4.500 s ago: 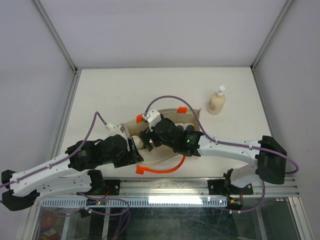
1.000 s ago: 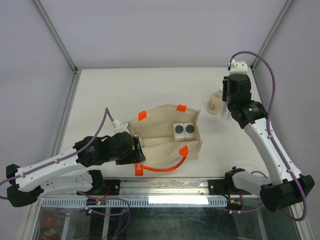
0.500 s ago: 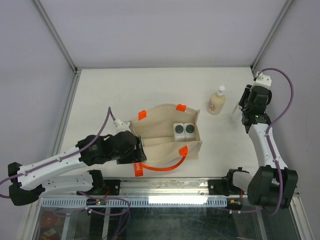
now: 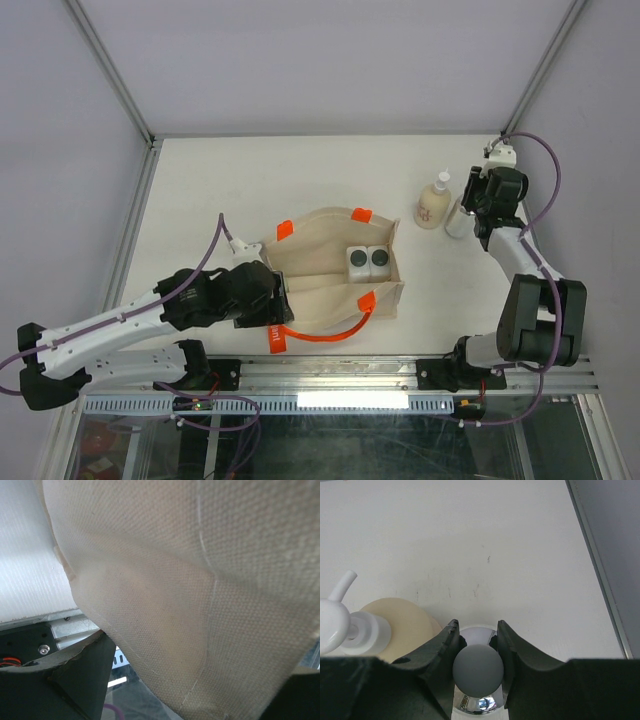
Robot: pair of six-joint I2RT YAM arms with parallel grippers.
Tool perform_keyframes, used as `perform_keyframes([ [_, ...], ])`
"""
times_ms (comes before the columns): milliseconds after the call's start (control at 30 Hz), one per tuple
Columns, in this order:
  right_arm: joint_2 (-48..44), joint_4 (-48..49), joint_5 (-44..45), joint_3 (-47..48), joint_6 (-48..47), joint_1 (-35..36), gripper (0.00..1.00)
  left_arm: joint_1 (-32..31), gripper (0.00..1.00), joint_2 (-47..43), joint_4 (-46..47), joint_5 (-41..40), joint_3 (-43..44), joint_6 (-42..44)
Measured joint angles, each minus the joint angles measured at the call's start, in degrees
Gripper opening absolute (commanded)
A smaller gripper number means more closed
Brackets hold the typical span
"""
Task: Take the personal care products out of the canvas bag
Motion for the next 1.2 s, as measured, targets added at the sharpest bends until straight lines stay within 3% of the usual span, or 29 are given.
perform_keyframes([
  [767, 6.6, 8.8, -6.5, 0.5, -3.6, -0.3, 0.0, 0.0, 0.7, 3.1, -2.0, -0.1, 2.5, 3.2],
  [967, 7.2, 7.6, -8.0, 1.7, -4.1, -0.6, 0.5, 0.0, 0.75, 3.1, -2.0, -0.1, 2.6, 3.7],
  [1167, 6.0, 5.0, -8.2, 4.0, -3.0, -0.6, 0.5, 0.0, 0.82, 3.1, -2.3, -0.7, 3.5, 4.5],
  [1200, 5.3, 3.9, -8.3, 4.5, -3.0, -0.6, 0.64, 0.0, 0.83, 3.2, -2.5, -1.0, 3.8, 4.6],
])
